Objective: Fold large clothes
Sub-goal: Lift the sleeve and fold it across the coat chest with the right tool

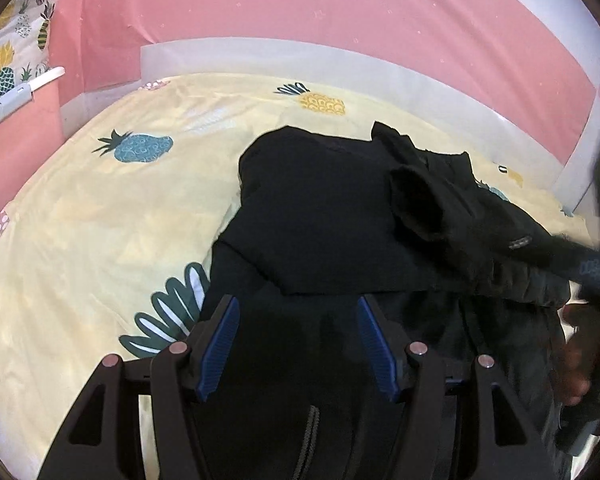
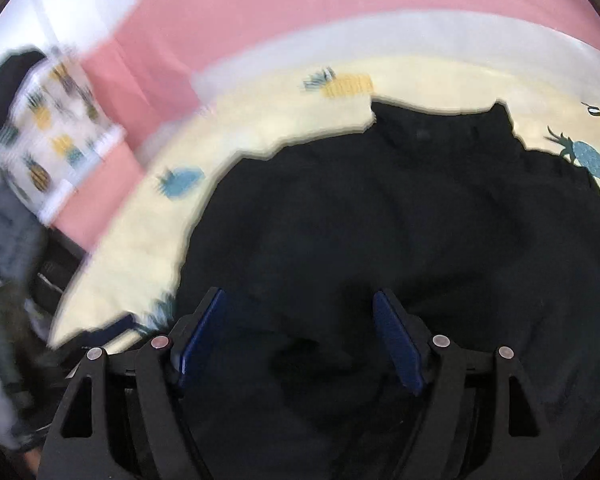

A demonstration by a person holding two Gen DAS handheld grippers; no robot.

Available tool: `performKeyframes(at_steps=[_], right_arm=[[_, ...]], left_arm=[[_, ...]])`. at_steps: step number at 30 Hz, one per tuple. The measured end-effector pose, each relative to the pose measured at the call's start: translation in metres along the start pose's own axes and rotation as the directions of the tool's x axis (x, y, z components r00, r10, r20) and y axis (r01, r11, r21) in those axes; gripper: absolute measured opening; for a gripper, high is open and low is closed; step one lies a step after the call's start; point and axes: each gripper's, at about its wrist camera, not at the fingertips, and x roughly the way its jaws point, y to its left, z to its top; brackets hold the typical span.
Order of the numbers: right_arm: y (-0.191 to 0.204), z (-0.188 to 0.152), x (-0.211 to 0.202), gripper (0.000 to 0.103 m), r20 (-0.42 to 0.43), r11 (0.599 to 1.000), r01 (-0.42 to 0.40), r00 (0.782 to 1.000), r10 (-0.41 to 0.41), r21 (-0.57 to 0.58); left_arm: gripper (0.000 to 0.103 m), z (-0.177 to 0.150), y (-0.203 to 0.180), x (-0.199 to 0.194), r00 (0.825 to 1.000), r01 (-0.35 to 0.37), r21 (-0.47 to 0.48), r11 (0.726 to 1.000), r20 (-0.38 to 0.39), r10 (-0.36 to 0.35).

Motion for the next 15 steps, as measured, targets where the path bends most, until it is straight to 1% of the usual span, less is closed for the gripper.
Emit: performKeyframes(at_steps=[1, 2, 3, 4, 5, 6, 7, 8, 9, 10, 11, 12, 13, 14, 15], right_arm=[[-0.006, 0.001, -0.011, 0.075, 0.039, 1.000, 0.013, 0.999, -0.013, 0.019], [-0.017, 0.001, -0.025, 0.075, 0.085, 0.998, 0.044, 0.995, -0.048, 0.051], [-0.029, 0.001, -0.034, 0.075, 0.113, 0.993, 0.078, 0.990, -0.087, 0.086], [-0.046, 0.000, -0.044, 0.075, 0.132, 0.983, 0.123, 0.981, -0.141, 0.138], [-0.068, -0.003, -0.051, 0.075, 0.137, 0.964, 0.177, 0.969, -0.206, 0.201], [-0.086, -0.006, -0.054, 0.066, 0.123, 0.939, 0.228, 0.956, -0.265, 0.256], [-0.101, -0.010, -0.053, 0.060, 0.101, 0.914, 0.267, 0.946, -0.309, 0.305], [-0.121, -0.016, -0.049, 0.051, 0.069, 0.879, 0.302, 0.934, -0.350, 0.368], [-0.131, -0.020, -0.042, 0.046, 0.042, 0.860, 0.315, 0.932, -0.360, 0.402], [-0.137, -0.024, -0.029, 0.045, 0.008, 0.855, 0.315, 0.937, -0.349, 0.413], [-0.134, -0.024, -0.012, 0.045, -0.021, 0.869, 0.309, 0.945, -0.326, 0.388], [-0.125, -0.022, 0.007, 0.045, -0.043, 0.887, 0.318, 0.946, -0.322, 0.334], [-0.112, -0.020, 0.021, 0.045, -0.050, 0.897, 0.351, 0.935, -0.351, 0.269], [-0.099, -0.016, 0.033, 0.045, -0.040, 0.899, 0.391, 0.919, -0.391, 0.198], [-0.089, -0.014, 0.041, 0.046, -0.028, 0.905, 0.399, 0.916, -0.399, 0.151]], left_arm=[[0.063, 0.000, 0.002, 0.000, 1.000, 0.002, -0.002, 1.000, 0.001, -0.002], [0.063, -0.001, 0.004, 0.000, 1.000, 0.008, -0.008, 1.000, -0.001, -0.008], [0.063, -0.001, 0.005, 0.001, 1.000, 0.011, -0.014, 1.000, -0.005, -0.011], [0.063, -0.002, 0.007, 0.002, 1.000, 0.014, -0.020, 1.000, -0.009, -0.014], [0.063, -0.002, 0.008, 0.003, 1.000, 0.016, -0.025, 1.000, -0.012, -0.016], [0.063, -0.002, 0.009, 0.004, 1.000, 0.017, -0.030, 0.999, -0.015, -0.017], [0.063, -0.003, 0.010, 0.005, 1.000, 0.018, -0.034, 0.999, -0.018, -0.019], [0.063, -0.003, 0.010, 0.006, 1.000, 0.021, -0.037, 0.999, -0.021, -0.021], [0.063, -0.004, 0.010, 0.007, 0.999, 0.022, -0.036, 0.999, -0.024, -0.023], [0.063, -0.004, 0.008, 0.009, 0.999, 0.022, -0.034, 0.999, -0.030, -0.023], [0.063, -0.005, 0.007, 0.012, 0.999, 0.024, -0.032, 0.999, -0.035, -0.025], [0.063, -0.006, 0.005, 0.013, 0.999, 0.025, -0.029, 0.999, -0.039, -0.026], [0.063, -0.007, 0.003, 0.015, 0.999, 0.025, -0.024, 0.999, -0.042, -0.026], [0.063, -0.008, 0.001, 0.017, 0.999, 0.022, -0.018, 1.000, -0.046, -0.023], [0.063, -0.008, 0.000, 0.018, 0.999, 0.021, -0.015, 1.000, -0.049, -0.022]])
